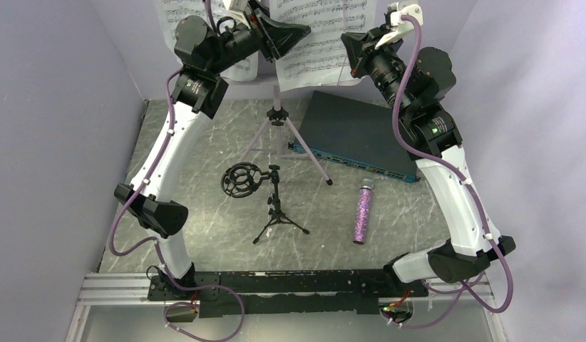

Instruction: Set up the instrument practice props

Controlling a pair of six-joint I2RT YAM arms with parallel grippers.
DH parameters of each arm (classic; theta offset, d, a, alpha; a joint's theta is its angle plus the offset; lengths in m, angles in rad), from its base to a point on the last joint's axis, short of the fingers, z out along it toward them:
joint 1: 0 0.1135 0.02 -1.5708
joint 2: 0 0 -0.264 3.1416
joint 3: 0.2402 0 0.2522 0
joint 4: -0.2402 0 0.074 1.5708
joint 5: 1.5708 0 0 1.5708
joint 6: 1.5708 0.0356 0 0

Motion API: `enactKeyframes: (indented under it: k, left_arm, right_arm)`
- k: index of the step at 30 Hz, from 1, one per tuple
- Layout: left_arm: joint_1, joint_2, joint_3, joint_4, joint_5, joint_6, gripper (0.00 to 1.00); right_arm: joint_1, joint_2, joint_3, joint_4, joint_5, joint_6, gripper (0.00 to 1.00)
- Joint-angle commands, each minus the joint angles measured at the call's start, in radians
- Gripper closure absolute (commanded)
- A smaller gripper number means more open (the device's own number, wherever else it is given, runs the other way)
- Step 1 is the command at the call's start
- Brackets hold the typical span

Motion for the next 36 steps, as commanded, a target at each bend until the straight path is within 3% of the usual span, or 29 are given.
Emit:
enactKeyframes:
  k: [1, 7, 10, 18, 21, 30, 33, 36]
  left_arm:
    - [-0.003, -0.041, -0.014, 0.038, -0.028, 0.017, 0.61]
    - [-0.004, -0.062, -0.029, 0.039, -0.026, 0.013, 0.4]
    - [-0.004, -0.083, -0.055, 0.052, -0.035, 0.013, 0.39]
    - [-0.005, -0.045, 0.001, 0.049, -0.023, -0.012, 0.71]
    - [-0.006, -0.034, 0.008, 0.058, -0.022, -0.021, 0.79]
    - [-0.018, -0.016, 0.025, 0.07, -0.019, -0.023, 0.81]
    - [-0.022, -0.014, 0.025, 0.082, -0.02, -0.024, 0.78]
    - [-0.024, -0.011, 0.026, 0.081, -0.026, -0.019, 0.69]
  right_arm:
    - [0.006, -0.011, 0.017, 0.041, -0.043, 0.021, 1.0]
    - [0.005, -0.013, 0.015, 0.043, -0.043, 0.021, 1.0]
    - [0.006, -0.014, 0.013, 0.046, -0.04, 0.044, 1.0]
    - [0.006, -0.017, 0.011, 0.052, -0.043, 0.051, 0.99]
    - [0.006, -0.016, 0.014, 0.052, -0.045, 0.053, 0.98]
    - [0.005, -0.015, 0.011, 0.051, -0.054, 0.055, 0.95]
    - [0.005, -0.027, -0.01, 0.068, -0.053, 0.054, 0.84]
    - [0.006, -0.034, -0.02, 0.083, -0.05, 0.055, 0.72]
